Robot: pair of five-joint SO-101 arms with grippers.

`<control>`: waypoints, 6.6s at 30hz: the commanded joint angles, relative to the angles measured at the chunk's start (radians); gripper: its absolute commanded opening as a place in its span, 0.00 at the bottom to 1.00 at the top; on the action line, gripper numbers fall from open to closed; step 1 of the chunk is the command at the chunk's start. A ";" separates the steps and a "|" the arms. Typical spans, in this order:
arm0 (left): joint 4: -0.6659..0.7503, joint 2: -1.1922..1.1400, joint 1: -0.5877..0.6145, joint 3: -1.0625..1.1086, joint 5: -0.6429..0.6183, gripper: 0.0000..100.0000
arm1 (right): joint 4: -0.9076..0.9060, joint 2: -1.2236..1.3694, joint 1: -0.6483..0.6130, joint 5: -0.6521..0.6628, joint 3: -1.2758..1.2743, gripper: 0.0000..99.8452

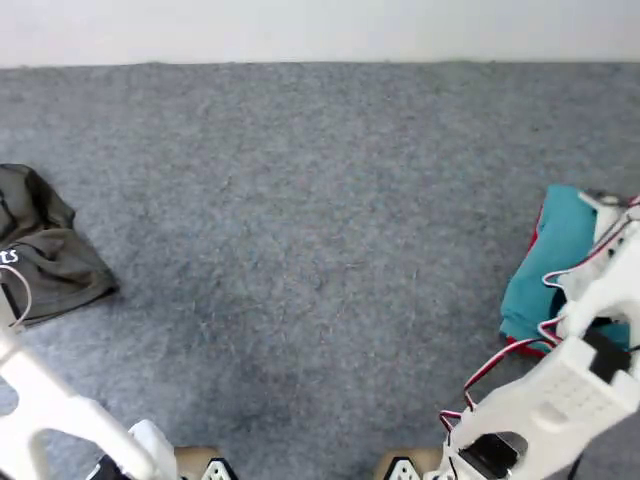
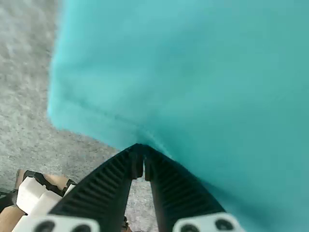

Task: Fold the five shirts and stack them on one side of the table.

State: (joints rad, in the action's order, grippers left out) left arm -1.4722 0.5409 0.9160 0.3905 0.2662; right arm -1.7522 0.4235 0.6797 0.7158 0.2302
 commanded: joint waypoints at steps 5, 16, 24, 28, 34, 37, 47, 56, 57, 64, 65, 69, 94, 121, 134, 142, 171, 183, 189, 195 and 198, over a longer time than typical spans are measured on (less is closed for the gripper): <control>0.005 0.020 -0.003 -0.007 0.011 0.02 | -0.042 -0.110 0.045 0.015 0.288 0.01; 0.003 0.025 -0.003 -0.005 0.011 0.02 | 0.292 0.088 0.151 0.169 0.394 0.01; 0.003 0.023 -0.003 -0.005 0.011 0.02 | 0.298 0.202 0.171 0.167 0.585 0.01; 0.003 0.021 -0.003 -0.005 0.008 0.02 | 0.160 0.150 0.107 0.169 0.776 0.01; 0.003 0.020 -0.003 -0.005 0.006 0.02 | 0.099 0.174 -0.053 0.166 0.872 0.01; 0.003 0.021 -0.003 -0.005 0.006 0.02 | 0.119 0.257 -0.117 0.164 0.872 0.01; 0.003 0.020 -0.003 -0.005 0.005 0.02 | 0.314 0.591 -0.127 0.164 0.911 0.01; 0.006 0.023 -0.005 -0.005 0.005 0.02 | -0.041 0.522 -0.160 0.164 1.316 0.01; 0.006 0.023 -0.005 -0.005 0.005 0.02 | -0.048 0.522 -0.165 0.164 1.336 0.01; -0.003 0.025 -0.026 -0.005 0.005 0.02 | -0.048 0.499 -0.166 0.114 1.231 0.01; -0.020 0.025 -0.041 -0.012 0.005 0.02 | -0.048 0.478 -0.165 0.100 1.211 0.01; -0.048 0.026 -0.127 -0.013 0.005 0.02 | -0.048 0.334 -0.156 -0.014 1.080 0.01; 0.003 -0.644 -0.242 -0.311 0.222 0.23 | -0.041 -0.654 -0.423 -0.143 -0.466 0.01; -0.126 -1.468 -0.359 -1.049 0.081 0.09 | -0.044 -0.667 -0.418 -0.308 -0.592 0.01; -0.284 -1.361 -0.480 -1.392 0.074 0.01 | -0.044 -0.667 -0.418 -0.310 -0.592 0.01; -0.281 -1.082 -0.720 -1.400 -0.005 0.01 | -0.044 -0.667 -0.418 -0.310 -0.594 0.01; -0.282 -0.288 -1.471 -0.688 -0.005 0.01 | -0.042 -0.668 -0.335 -0.311 -0.528 0.01; -0.282 0.405 -0.988 0.022 0.129 0.01 | 0.054 -0.656 -0.447 -0.311 -0.258 0.01; -0.282 0.555 -0.577 0.179 0.290 0.01 | 0.163 -0.654 -0.639 -0.311 -0.236 0.01; -0.281 0.629 -0.358 0.312 0.384 0.01 | 0.308 -0.607 -0.828 -0.310 -0.236 0.01; -0.278 0.664 -0.311 0.367 0.427 0.01 | 0.377 -0.529 -0.901 -0.308 -0.235 0.01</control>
State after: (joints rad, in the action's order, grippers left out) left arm -1.7438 1.1792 0.5554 0.7388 0.6498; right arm -1.4392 -0.1427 -0.1596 0.4120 -0.0491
